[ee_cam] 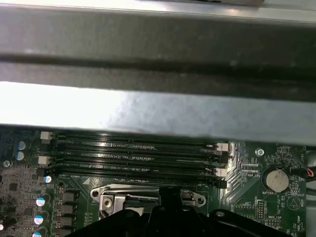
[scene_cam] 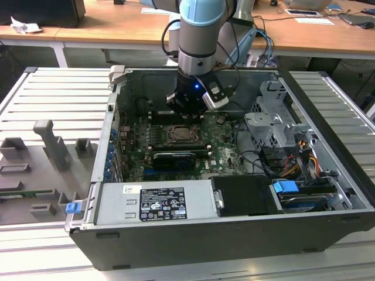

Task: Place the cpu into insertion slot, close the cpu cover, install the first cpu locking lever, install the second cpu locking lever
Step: 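Install the second cpu locking lever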

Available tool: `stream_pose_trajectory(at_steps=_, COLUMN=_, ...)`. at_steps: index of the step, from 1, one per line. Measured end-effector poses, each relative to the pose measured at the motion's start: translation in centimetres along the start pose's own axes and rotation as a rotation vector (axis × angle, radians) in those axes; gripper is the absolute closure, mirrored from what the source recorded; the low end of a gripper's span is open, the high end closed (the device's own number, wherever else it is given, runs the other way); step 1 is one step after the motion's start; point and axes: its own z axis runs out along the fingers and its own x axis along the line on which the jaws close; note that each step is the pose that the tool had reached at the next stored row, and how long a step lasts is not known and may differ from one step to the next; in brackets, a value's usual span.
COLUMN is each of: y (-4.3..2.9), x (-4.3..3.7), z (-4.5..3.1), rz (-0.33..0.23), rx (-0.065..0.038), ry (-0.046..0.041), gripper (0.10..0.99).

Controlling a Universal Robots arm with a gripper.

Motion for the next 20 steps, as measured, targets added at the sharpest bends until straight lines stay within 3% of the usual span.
stream_pose_trajectory(at_steps=8, y=-0.33, x=0.02, z=-0.08, rz=0.000, rx=0.000, ry=0.0002, gripper=0.980)
stream_pose_trajectory(at_steps=15, y=-0.16, x=0.00, z=-2.06, rz=0.000, rx=0.000, ry=0.0001, gripper=0.980)
stream_pose_trajectory(at_steps=17, y=-0.23, x=0.00, z=-2.17, rz=0.000, rx=0.000, ry=0.0000, gripper=0.980)
stream_pose_trajectory(at_steps=20, y=-1.04, x=0.06, z=-2.25, rz=0.000, rx=0.000, ry=0.0000, gripper=0.980)
